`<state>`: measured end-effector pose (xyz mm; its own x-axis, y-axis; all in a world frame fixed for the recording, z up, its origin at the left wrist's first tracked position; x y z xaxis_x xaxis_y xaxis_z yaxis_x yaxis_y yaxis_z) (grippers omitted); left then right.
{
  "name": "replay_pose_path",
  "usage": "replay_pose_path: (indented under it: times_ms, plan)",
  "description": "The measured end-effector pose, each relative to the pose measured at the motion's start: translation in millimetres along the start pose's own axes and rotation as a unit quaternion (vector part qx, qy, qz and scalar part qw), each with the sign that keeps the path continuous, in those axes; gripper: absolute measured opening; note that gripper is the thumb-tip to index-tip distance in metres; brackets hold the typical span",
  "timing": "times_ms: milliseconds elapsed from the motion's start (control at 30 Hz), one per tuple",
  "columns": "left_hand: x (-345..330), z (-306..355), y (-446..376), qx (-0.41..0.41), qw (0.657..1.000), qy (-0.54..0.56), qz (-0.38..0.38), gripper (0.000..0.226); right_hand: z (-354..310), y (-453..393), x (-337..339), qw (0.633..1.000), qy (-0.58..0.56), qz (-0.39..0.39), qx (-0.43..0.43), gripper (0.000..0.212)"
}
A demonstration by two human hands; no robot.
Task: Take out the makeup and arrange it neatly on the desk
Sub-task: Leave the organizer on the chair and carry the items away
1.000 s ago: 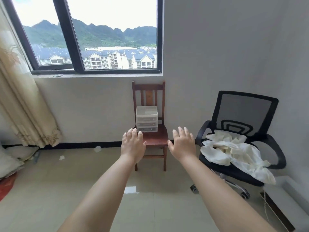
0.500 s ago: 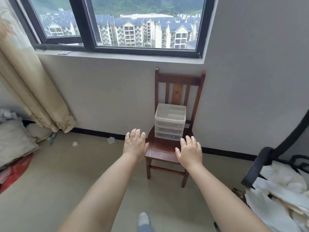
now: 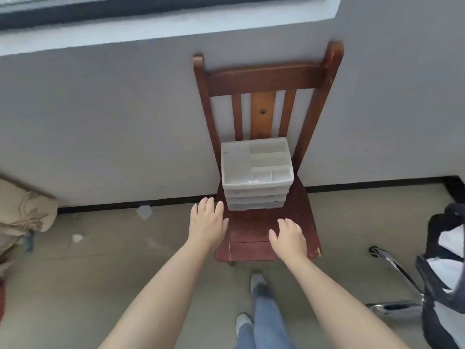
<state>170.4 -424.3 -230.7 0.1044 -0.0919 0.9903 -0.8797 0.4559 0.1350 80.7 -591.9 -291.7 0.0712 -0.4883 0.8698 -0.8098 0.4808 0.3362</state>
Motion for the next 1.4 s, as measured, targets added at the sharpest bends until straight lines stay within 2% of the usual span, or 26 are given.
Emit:
replay_pose_path:
  times_ms: [100,200,267,300,333,367,467,500,567,700,867,933,1033,1067,1133,1167,1200,1233,1333,1400]
  plan:
    - [-18.1,-3.5,-48.5,-0.024,1.0,0.002,-0.008,0.049,-3.4,-51.8,-31.1,0.992,-0.097,-0.047,-0.066,0.044]
    - [-29.8,-5.8,-90.3,-0.038,0.999,0.007,0.015,0.048,-8.8,-100.4,-63.6,0.971,-0.195,-0.071,-0.121,0.043]
    - [-54.0,-8.2,-111.5,-0.037,0.998,0.03,-0.035,0.048,-9.3,-126.7,-83.5,0.941,-0.282,-0.066,-0.173,0.041]
    - [-64.7,-8.4,-120.5,-0.043,0.997,0.037,-0.045,0.048,-8.3,-136.7,-93.6,0.914,-0.343,-0.059,-0.21,0.04]
    - [-72.2,-7.6,-128.8,-0.057,0.997,0.043,-0.038,0.048,-7.0,-145.0,-104.6,0.87,-0.419,-0.052,-0.254,0.038]
    - [-78.6,-5.2,-134.9,-0.079,0.995,0.043,-0.034,0.048,-6.8,-150.9,-115.3,0.807,-0.506,-0.045,-0.301,0.036]
    - [-93.5,-1.4,-146.3,-0.116,0.992,0.029,-0.026,0.054,-14.1,-166.4,-139.1,0.569,-0.727,-0.014,-0.384,0.023]
    - [-96.6,-2.7,-147.7,-0.126,0.992,0.024,-0.017,0.056,-14.1,-170.2,-142.9,0.518,-0.759,-0.004,-0.395,0.024]
    - [-105.2,-5.6,-148.3,-0.149,0.988,0.018,-0.018,0.061,-12.7,-173.7,-148.6,0.468,-0.787,0.003,-0.402,0.025]
    - [-112.5,-8.7,-144.5,-0.17,0.985,0.002,-0.031,0.064,-15.2,-170.7,-156.3,0.446,-0.803,0.0,-0.396,0.019]
    - [-114.3,-7.3,-140.2,-0.168,0.984,-0.007,-0.051,0.067,-21.3,-176.9,-153.0,0.413,-0.824,0.023,-0.388,0.022]
    - [-114.8,-6.9,-138.4,-0.164,0.985,-0.026,-0.037,0.067,-16.5,-177.5,-152.2,0.403,-0.832,0.026,-0.381,0.021]
    - [-112.6,-6.7,-137.8,-0.157,0.988,-0.012,-0.011,0.065,-4.3,-167.4,-156.5,0.444,-0.808,0.018,-0.387,0.012]
    - [-118.7,-9.4,-137.4,-0.147,0.989,-0.007,-0.034,0.065,1.4,-159.7,-161.7,0.455,-0.796,0.025,-0.398,0.008]
    - [-128.6,-14.5,-135.2,-0.131,0.989,-0.018,-0.069,0.066,13.3,-136.6,-175.0,0.481,-0.766,0.044,-0.425,0.025]
    - [-130.8,-15.7,-134.7,-0.127,0.989,-0.025,-0.071,0.068,16.5,-122.8,-181.0,0.492,-0.755,0.046,-0.432,0.026]
    - [-130.7,-15.6,-134.9,-0.124,0.99,-0.024,-0.07,0.069,18.7,-110.7,-187.6,0.499,-0.749,0.045,-0.434,0.019]
    - [-130.5,-14.5,-134.9,-0.122,0.99,-0.023,-0.07,0.069,19.3,-99.5,-194.6,0.496,-0.748,0.04,-0.439,0.007]
    - [-129.0,-12.1,-133.9,-0.123,0.99,-0.011,-0.07,0.068,18.7,-79.5,-207.4,0.488,-0.748,0.035,-0.448,0.012]
    - [-127.8,-12.8,-133.6,-0.113,0.991,0.004,-0.072,0.069,15.9,-74.8,-205.4,0.498,-0.749,0.025,-0.436,0.005]
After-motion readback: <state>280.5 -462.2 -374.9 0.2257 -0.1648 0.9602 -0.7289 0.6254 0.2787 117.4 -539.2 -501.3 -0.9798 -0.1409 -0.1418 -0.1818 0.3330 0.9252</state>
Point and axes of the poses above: each hand's wrist, its own y-axis away from the middle knuckle, its own x-axis out of the back of the hand, z = x × y, the point moved 7 cm from there along -y, towards the middle knuckle, and after that the axes turned 4 degrees about z, right-handed, at the moved point
